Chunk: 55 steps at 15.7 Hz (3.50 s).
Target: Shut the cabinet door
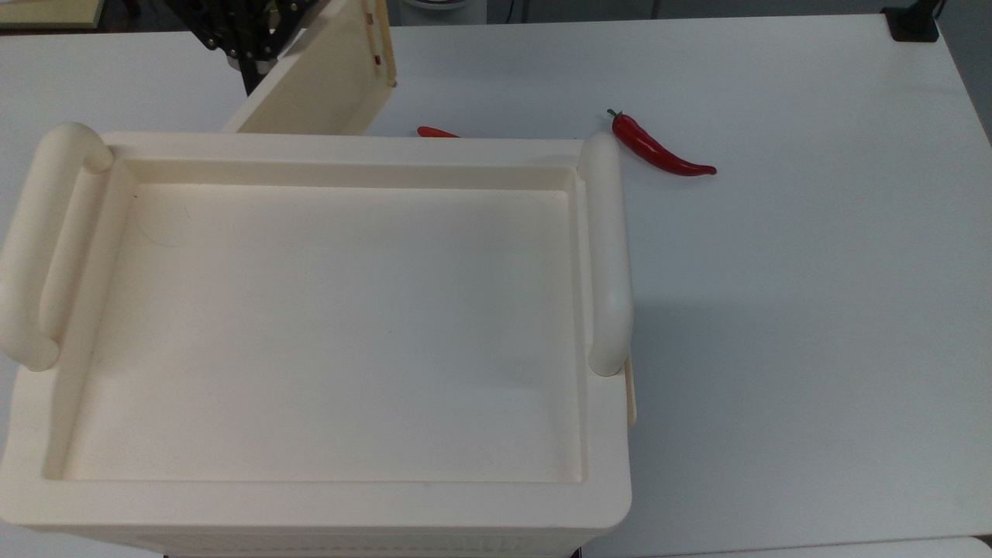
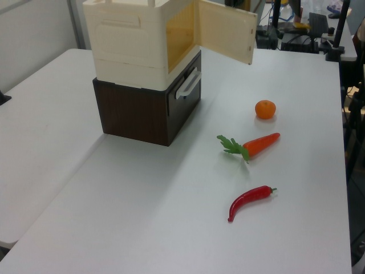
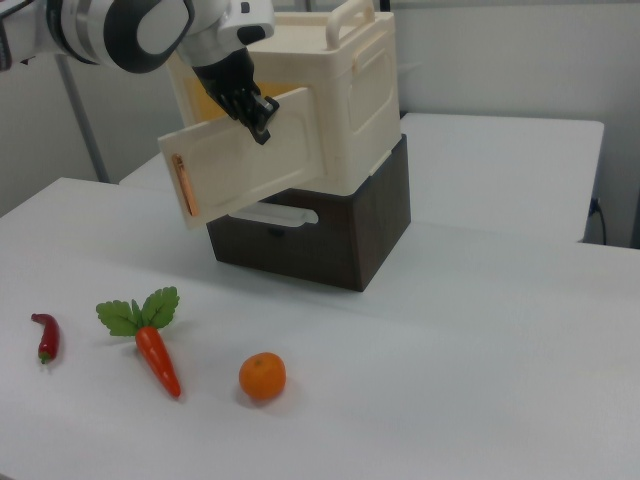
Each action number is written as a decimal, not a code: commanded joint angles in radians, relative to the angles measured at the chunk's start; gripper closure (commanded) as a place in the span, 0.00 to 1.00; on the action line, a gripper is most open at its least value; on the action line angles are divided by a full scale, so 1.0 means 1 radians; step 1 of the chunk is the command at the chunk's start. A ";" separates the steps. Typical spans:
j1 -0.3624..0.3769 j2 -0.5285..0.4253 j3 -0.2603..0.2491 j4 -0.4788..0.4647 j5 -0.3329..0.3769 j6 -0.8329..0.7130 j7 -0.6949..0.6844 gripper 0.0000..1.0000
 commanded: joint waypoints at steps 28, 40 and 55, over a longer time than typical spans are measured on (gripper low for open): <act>0.000 0.043 -0.017 -0.019 0.056 0.256 -0.007 1.00; 0.026 -0.063 -0.006 -0.088 -0.099 -0.195 -0.086 1.00; 0.029 -0.204 -0.008 -0.249 -0.139 -0.340 -0.261 0.03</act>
